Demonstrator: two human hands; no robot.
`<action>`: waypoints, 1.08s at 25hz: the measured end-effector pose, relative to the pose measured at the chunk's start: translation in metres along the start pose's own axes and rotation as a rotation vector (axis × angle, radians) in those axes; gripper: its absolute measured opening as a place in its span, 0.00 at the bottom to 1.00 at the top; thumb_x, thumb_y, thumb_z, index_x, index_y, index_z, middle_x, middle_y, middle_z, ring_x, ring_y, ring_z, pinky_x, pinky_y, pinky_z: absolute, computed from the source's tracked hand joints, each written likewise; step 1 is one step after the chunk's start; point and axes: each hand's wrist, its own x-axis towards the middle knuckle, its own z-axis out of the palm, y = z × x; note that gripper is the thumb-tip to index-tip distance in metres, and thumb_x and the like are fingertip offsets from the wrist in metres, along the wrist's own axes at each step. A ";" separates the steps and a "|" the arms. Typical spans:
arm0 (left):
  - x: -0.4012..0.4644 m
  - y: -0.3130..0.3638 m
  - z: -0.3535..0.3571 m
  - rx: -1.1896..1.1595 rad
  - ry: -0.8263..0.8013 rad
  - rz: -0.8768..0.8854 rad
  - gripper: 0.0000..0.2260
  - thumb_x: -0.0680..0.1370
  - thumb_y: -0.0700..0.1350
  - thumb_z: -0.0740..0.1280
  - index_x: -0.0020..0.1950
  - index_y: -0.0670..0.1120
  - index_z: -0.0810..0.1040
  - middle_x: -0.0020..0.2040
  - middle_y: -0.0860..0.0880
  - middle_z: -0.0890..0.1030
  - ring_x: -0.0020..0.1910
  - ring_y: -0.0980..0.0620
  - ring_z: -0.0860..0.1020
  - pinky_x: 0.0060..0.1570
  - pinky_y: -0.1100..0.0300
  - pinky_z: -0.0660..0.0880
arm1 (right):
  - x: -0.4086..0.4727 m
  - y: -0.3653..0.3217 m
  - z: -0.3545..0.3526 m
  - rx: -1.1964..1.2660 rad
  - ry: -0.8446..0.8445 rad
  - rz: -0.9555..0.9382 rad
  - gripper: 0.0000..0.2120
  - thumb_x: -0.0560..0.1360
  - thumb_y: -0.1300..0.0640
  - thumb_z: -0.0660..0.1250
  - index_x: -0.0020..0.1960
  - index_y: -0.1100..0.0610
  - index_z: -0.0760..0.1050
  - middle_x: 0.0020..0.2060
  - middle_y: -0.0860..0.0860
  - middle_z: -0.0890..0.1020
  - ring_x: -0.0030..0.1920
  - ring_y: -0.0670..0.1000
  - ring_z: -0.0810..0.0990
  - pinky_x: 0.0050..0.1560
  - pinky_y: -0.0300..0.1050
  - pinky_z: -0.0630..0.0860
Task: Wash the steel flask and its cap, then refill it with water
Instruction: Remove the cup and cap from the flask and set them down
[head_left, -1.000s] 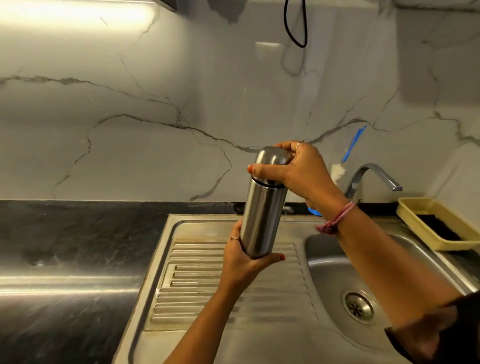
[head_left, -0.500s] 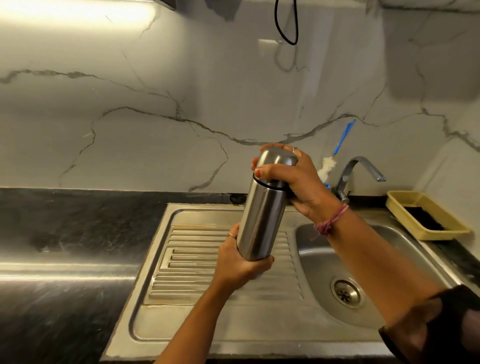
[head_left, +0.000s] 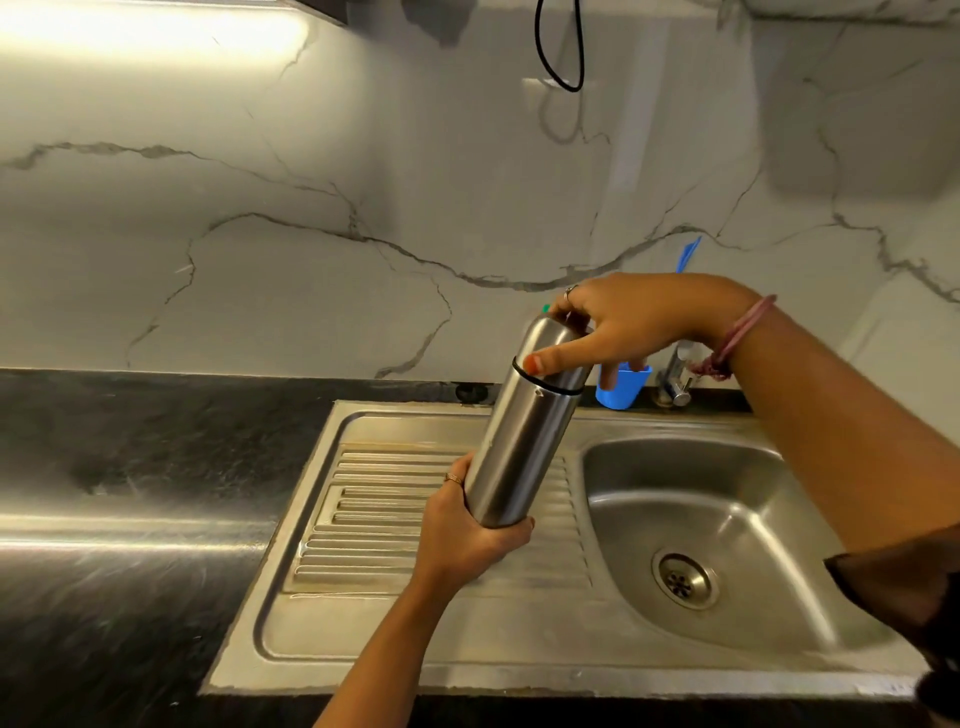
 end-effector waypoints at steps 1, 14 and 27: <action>0.000 -0.001 0.001 0.002 0.006 -0.004 0.37 0.60 0.53 0.81 0.65 0.54 0.71 0.51 0.55 0.79 0.45 0.55 0.81 0.40 0.58 0.82 | 0.002 0.001 0.003 -0.003 0.006 -0.018 0.27 0.69 0.37 0.64 0.59 0.54 0.71 0.45 0.50 0.82 0.36 0.47 0.84 0.33 0.37 0.77; -0.001 -0.008 -0.003 0.019 0.016 -0.019 0.36 0.58 0.56 0.79 0.63 0.57 0.70 0.51 0.56 0.79 0.47 0.59 0.79 0.43 0.59 0.82 | 0.015 -0.005 0.001 -0.033 -0.079 0.021 0.29 0.69 0.42 0.69 0.64 0.56 0.69 0.54 0.54 0.80 0.42 0.52 0.84 0.36 0.39 0.80; -0.002 -0.013 -0.012 0.001 0.008 -0.003 0.36 0.58 0.55 0.80 0.64 0.55 0.70 0.51 0.55 0.78 0.48 0.59 0.79 0.41 0.58 0.82 | 0.018 -0.008 -0.003 0.027 -0.171 -0.104 0.34 0.68 0.57 0.75 0.69 0.48 0.64 0.62 0.50 0.72 0.54 0.53 0.79 0.52 0.50 0.81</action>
